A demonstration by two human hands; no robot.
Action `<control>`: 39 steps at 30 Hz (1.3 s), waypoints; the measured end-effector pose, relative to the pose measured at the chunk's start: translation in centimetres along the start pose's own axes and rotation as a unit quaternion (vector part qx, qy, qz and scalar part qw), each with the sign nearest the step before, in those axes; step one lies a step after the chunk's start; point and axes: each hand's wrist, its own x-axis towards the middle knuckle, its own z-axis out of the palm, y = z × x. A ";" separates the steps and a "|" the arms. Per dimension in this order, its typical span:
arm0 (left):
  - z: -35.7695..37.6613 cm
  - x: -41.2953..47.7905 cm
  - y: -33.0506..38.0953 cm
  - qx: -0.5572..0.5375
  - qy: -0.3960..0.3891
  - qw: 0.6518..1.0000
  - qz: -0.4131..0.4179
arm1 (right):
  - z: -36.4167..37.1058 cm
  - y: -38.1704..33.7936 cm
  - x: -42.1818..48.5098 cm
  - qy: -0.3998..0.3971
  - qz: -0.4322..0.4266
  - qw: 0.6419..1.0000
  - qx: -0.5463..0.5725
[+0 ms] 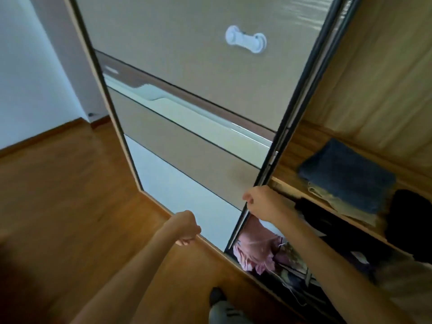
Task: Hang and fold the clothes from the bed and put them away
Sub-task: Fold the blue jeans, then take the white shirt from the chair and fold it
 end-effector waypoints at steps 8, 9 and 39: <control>-7.8 -3.7 -18.6 -0.079 0.050 0.990 -0.101 | 6.3 -18.3 6.4 -0.089 -0.159 0.980 -0.079; -8.8 -4.0 -21.0 -0.089 0.058 0.988 -0.115 | 7.0 -20.9 7.3 -0.093 -0.180 0.976 -0.084; -37.6 -14.9 -76.6 -0.306 0.159 0.828 -0.443 | 25.5 -93.7 22.3 -0.251 -0.526 0.778 -0.235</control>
